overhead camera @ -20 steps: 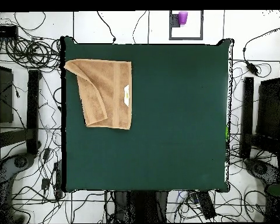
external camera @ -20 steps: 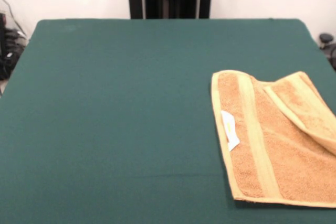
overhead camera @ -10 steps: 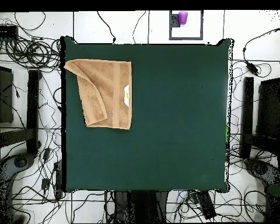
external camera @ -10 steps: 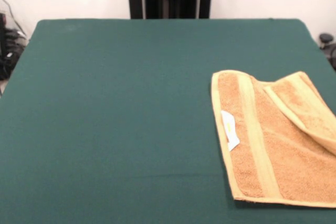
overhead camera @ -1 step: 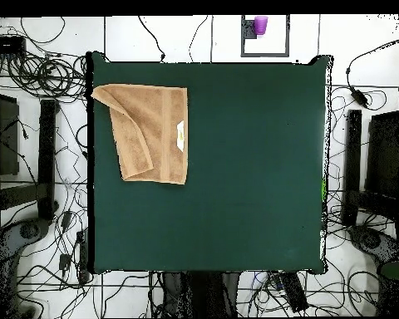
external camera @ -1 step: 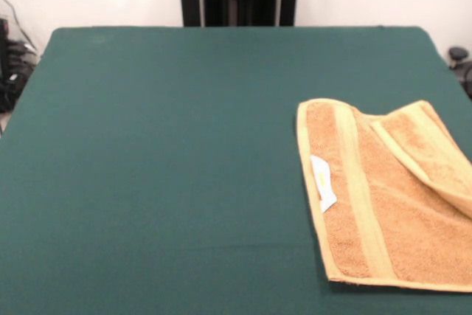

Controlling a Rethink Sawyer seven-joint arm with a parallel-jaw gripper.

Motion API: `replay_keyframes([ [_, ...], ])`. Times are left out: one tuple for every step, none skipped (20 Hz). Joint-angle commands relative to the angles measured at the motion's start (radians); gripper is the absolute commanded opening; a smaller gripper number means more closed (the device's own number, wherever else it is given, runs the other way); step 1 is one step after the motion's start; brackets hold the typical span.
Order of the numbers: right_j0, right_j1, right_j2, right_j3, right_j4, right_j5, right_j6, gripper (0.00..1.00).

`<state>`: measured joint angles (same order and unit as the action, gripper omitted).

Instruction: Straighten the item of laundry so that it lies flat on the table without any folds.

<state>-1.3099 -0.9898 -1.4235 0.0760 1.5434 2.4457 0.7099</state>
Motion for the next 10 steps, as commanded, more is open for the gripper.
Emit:
replay_keyframes([
  [0.074,-0.005,-0.068,0.001,0.042,-0.066,0.101,1.0],
  [0.073,-0.007,-0.076,0.0,0.046,-0.066,0.094,1.0],
  [0.072,-0.007,-0.083,-0.001,0.05,-0.066,0.09,1.0],
  [0.071,-0.006,-0.093,-0.002,0.061,-0.068,0.085,1.0],
  [0.069,-0.005,-0.103,-0.003,0.071,-0.07,0.08,1.0],
  [0.069,-0.005,-0.11,-0.004,0.076,-0.07,0.076,1.0],
  [0.068,-0.003,-0.118,-0.004,0.086,-0.074,0.071,1.0],
  [0.064,-0.004,-0.119,-0.008,0.079,-0.064,0.055,1.0],
  [0.058,-0.008,-0.12,-0.015,0.056,-0.041,0.042,1.0],
  [0.058,-0.011,-0.111,-0.013,0.047,-0.041,0.039,1.0],
])
